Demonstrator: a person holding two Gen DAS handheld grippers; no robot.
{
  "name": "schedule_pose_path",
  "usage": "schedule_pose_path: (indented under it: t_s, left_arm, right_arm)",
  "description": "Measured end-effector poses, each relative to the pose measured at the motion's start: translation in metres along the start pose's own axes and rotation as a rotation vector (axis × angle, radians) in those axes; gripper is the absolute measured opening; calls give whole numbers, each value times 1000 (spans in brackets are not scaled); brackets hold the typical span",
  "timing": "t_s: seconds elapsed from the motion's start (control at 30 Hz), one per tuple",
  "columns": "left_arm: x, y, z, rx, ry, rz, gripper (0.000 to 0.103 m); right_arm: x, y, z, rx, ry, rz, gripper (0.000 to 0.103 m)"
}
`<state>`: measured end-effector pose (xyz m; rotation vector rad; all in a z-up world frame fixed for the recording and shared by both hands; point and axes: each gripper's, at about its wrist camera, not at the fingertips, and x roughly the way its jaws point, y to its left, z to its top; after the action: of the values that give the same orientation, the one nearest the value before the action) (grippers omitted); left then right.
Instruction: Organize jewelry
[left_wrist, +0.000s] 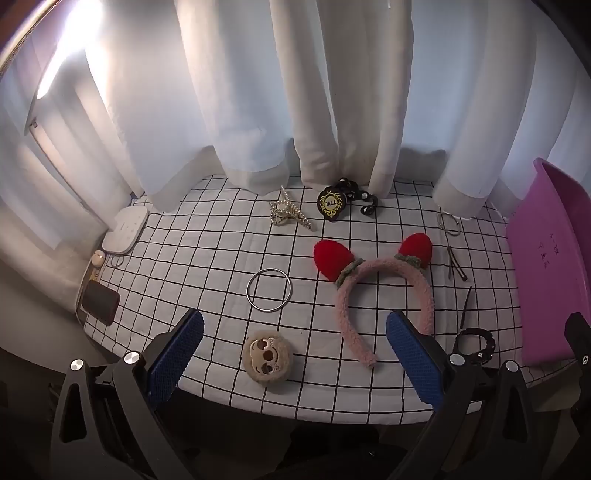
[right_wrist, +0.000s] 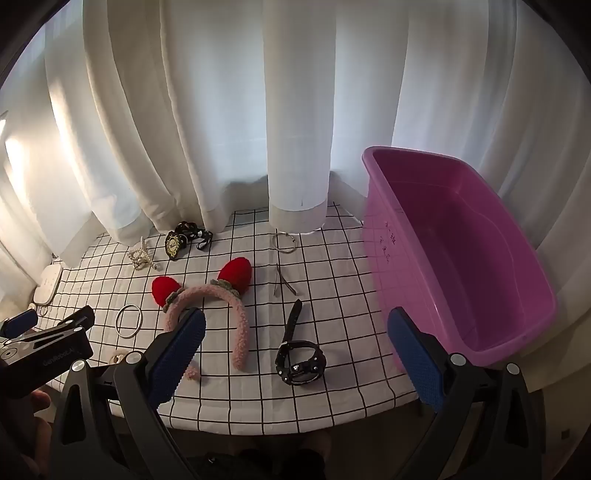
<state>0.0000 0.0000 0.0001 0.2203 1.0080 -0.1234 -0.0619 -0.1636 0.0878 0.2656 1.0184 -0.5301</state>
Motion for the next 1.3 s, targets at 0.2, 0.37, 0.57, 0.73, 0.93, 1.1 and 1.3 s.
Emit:
schedule_pose_path:
  t_s: [0.2, 0.37, 0.57, 0.73, 0.93, 1.1, 1.3]
  left_arm:
    - [0, -1, 0, 0, -4, 7, 97]
    - [2, -2, 1, 4, -5, 5, 97]
    - [0, -1, 6, 6, -8, 3, 97]
    - [-3, 1, 9, 6, -19, 5, 97]
    - [-5, 1, 7, 7, -28, 1, 97]
    - [-5, 0, 6, 8, -30, 1, 97]
    - [-6, -1, 4, 9, -33, 1, 97]
  right_arm:
    - [2, 1, -2, -2, 6, 1, 94]
    - [0, 0, 2, -3, 7, 0, 94]
    - [3, 3, 1, -5, 13, 3, 94]
    - [4, 3, 0, -11, 16, -3, 94]
    - [4, 5, -2, -25, 18, -6, 94]
    - [3, 6, -3, -32, 15, -7, 94]
    - [2, 5, -4, -28, 14, -4, 94]
